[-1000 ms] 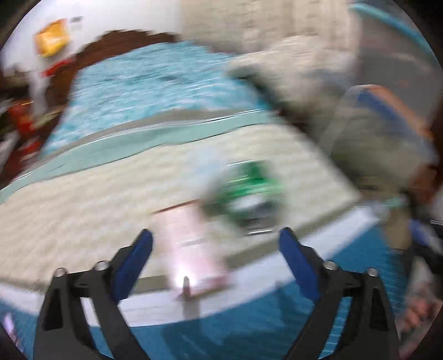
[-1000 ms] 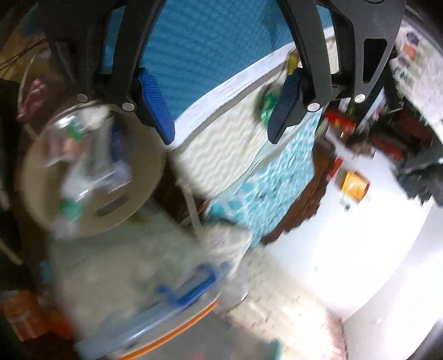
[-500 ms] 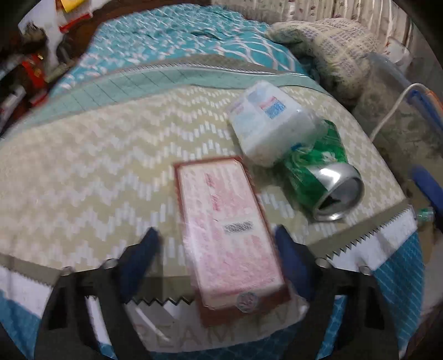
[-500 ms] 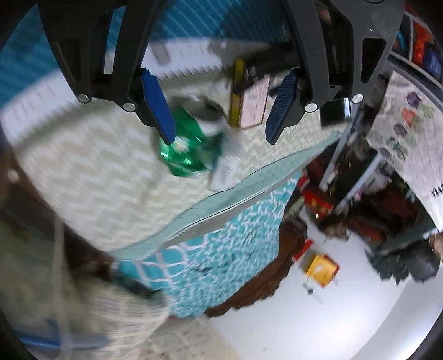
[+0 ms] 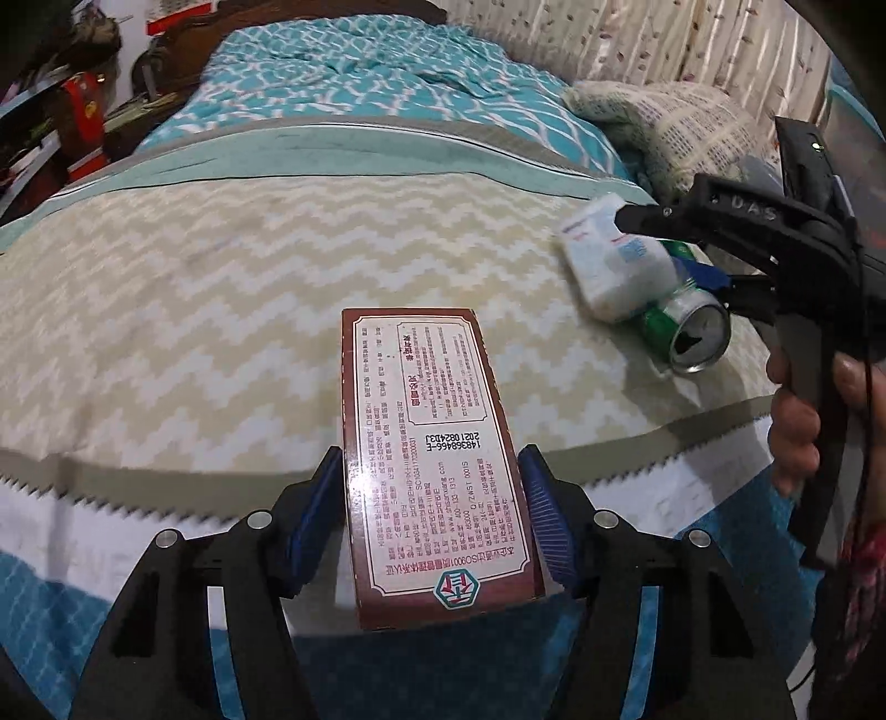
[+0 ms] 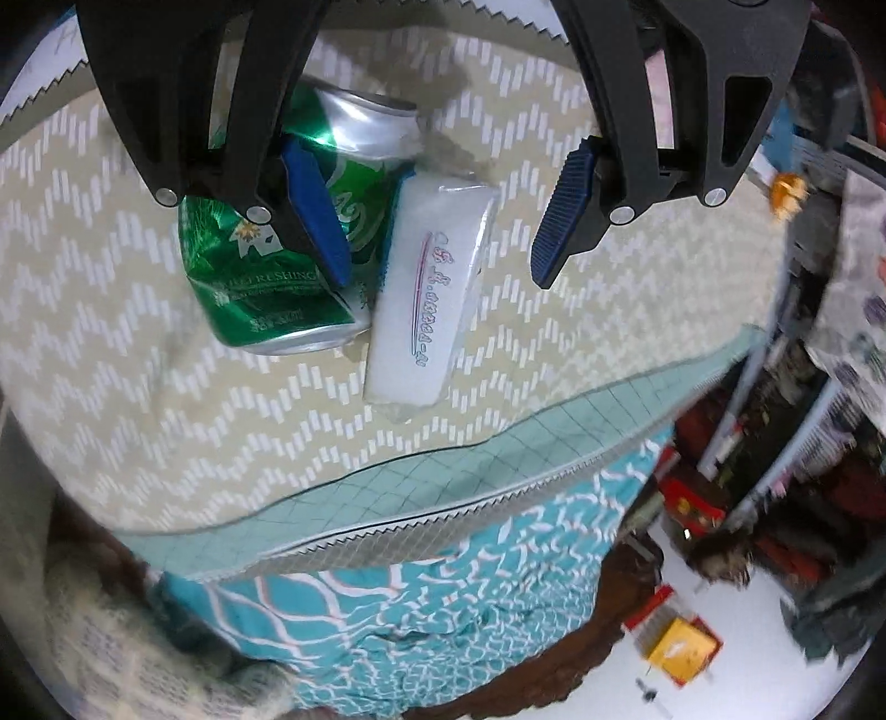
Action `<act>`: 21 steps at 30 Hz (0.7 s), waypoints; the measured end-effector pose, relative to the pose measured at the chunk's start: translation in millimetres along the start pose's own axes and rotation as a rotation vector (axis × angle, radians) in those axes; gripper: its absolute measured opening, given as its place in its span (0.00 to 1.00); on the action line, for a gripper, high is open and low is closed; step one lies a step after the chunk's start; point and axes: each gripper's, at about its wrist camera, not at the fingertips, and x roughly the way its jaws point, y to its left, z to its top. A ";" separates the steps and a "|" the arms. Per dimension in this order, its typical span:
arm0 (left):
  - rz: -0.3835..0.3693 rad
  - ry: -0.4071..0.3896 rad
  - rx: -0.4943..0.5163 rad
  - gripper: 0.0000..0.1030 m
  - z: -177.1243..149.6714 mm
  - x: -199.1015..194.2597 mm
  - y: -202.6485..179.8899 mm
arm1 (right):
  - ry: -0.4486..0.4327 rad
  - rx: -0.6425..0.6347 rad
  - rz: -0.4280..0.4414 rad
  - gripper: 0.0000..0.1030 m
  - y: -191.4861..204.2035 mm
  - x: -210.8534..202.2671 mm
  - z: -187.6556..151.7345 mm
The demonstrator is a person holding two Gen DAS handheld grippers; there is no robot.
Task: Collect trash
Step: 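Grasp the brown-edged box with the left tool while the right tool grasps the white tissue pack, then carry the box and tissue pack to the beige bin and release both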
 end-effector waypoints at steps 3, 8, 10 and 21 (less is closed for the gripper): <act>0.010 -0.011 -0.010 0.58 -6.3 -7.2 11.3 | 0.047 -0.043 -0.011 0.35 11.3 11.8 -7.2; 0.018 -0.014 -0.029 0.58 -13.1 -15.6 22.9 | -0.009 -0.073 0.054 0.32 32.1 -13.0 -27.4; 0.017 -0.013 -0.028 0.58 -17.5 -19.3 26.1 | -0.021 -0.093 0.097 0.32 39.9 -28.4 -41.4; -0.111 0.000 0.065 0.58 -63.0 -49.6 11.6 | -0.054 -0.091 0.182 0.33 23.7 -114.6 -169.9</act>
